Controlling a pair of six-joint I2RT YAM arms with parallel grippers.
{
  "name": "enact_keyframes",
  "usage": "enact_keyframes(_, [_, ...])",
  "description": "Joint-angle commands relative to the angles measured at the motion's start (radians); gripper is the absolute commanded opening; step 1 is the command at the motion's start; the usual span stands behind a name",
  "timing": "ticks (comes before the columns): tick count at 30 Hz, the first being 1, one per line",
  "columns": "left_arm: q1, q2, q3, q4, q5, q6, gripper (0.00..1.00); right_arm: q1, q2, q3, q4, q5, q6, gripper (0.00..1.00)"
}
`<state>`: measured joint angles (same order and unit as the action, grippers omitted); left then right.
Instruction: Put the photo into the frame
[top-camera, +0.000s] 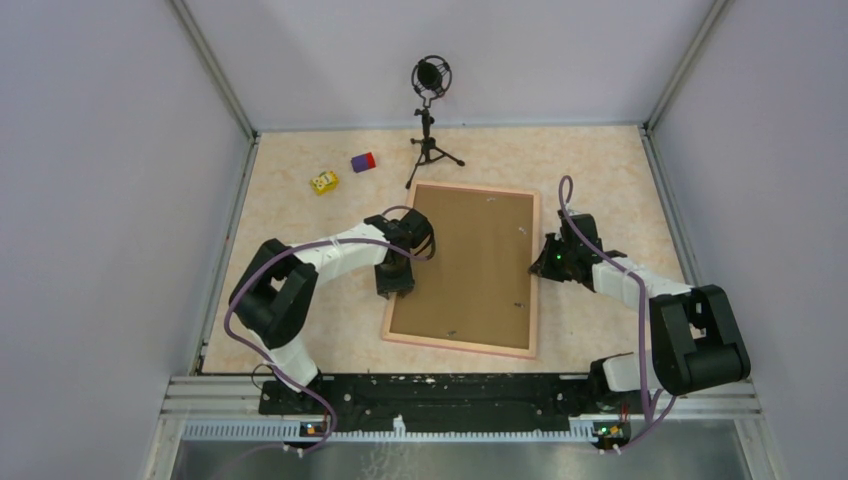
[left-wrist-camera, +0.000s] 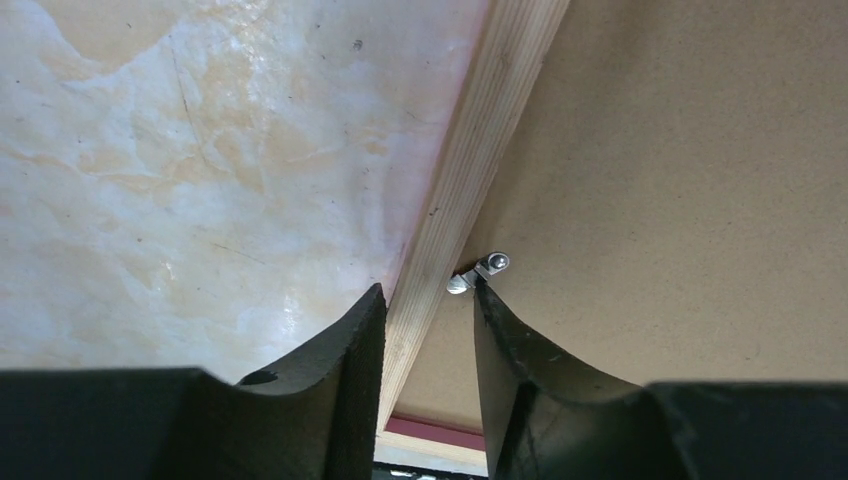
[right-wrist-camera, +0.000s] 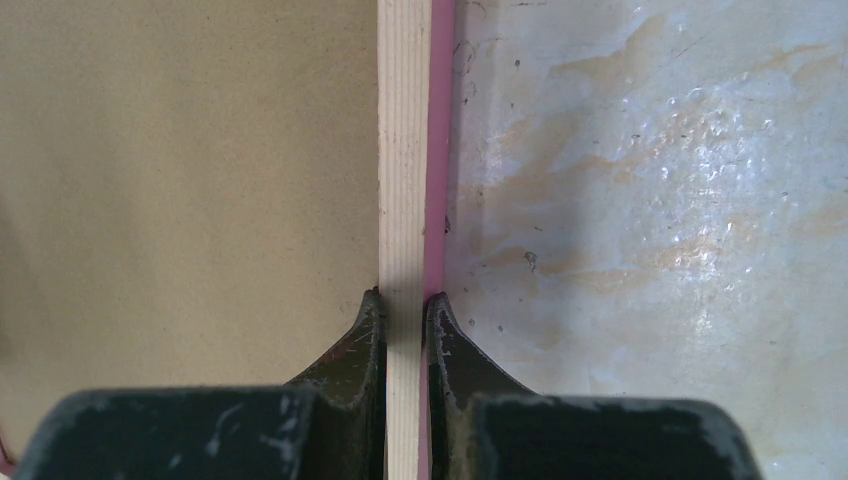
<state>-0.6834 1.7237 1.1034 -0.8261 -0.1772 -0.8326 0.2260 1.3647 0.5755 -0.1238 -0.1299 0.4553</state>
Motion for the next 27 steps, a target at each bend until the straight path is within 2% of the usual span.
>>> enact_keyframes(1, [0.000, 0.007, -0.007, -0.037, -0.093, 0.009, 0.39, 0.013, 0.050, -0.049, -0.077, -0.076, -0.012, 0.00])
enact_keyframes(13, [0.021, 0.023, 0.027, 0.002, -0.162, 0.021, 0.33, 0.014, 0.051, -0.052, -0.076, -0.079, -0.012, 0.00])
enact_keyframes(18, [0.027, 0.024, 0.027, 0.078, -0.170, 0.010, 0.31, 0.018, 0.041, -0.055, -0.074, -0.079, -0.011, 0.00])
enact_keyframes(22, [0.028, 0.019, -0.008, 0.129, -0.185, -0.018, 0.26, 0.026, 0.023, -0.069, -0.073, -0.080, 0.003, 0.00])
enact_keyframes(27, [0.028, 0.034, -0.024, 0.245, -0.178, -0.008, 0.23, 0.031, 0.012, -0.124, -0.070, -0.080, 0.093, 0.00])
